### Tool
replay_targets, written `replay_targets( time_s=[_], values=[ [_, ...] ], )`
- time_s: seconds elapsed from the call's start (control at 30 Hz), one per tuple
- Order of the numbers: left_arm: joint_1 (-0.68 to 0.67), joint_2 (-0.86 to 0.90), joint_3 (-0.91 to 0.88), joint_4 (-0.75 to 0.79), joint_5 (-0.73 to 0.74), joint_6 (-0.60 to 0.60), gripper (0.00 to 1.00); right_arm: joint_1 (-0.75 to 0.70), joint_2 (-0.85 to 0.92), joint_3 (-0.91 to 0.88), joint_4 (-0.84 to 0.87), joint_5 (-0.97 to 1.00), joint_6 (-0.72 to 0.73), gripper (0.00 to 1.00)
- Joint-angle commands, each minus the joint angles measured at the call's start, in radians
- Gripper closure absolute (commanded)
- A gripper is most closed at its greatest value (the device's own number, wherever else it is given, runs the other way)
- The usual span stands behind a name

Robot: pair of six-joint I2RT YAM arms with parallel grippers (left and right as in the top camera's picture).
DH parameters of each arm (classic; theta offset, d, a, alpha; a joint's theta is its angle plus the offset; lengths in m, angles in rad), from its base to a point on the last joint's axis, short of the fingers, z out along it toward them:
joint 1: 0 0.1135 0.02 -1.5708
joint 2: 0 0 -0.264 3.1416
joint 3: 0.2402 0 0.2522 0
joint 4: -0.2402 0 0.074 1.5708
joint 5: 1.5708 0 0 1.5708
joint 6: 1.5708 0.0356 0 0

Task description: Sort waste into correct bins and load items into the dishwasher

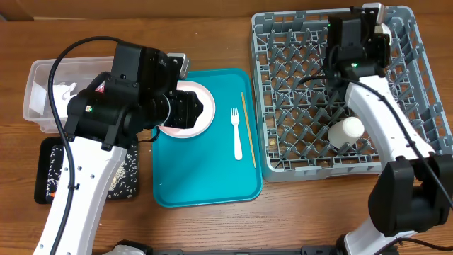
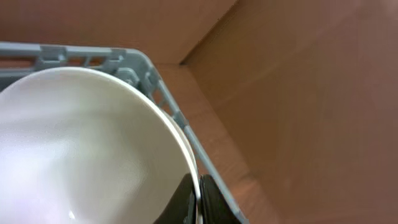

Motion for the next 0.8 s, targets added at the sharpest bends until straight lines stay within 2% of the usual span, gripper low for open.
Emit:
replay_targets(
  time_s=[0.0,0.1,0.33,0.77],
  values=[
    [0.004,0.005,0.013,-0.002,-0.013,0.045,0.54,0.031,-0.001,-0.042,0.125,0.077,-0.293,0.96],
    [0.004,0.006,0.013,-0.001,-0.013,0.045,0.54,0.049,0.013,-0.051,0.201,0.079,-0.411,0.96],
    [0.004,0.020,0.010,-0.001,-0.013,0.063,0.54,0.068,0.103,-0.051,0.299,0.079,-0.588,0.96],
    [0.004,0.044,0.007,-0.001,-0.013,0.069,0.54,0.171,0.260,-0.051,0.389,0.084,-0.667,0.96]
  ],
)
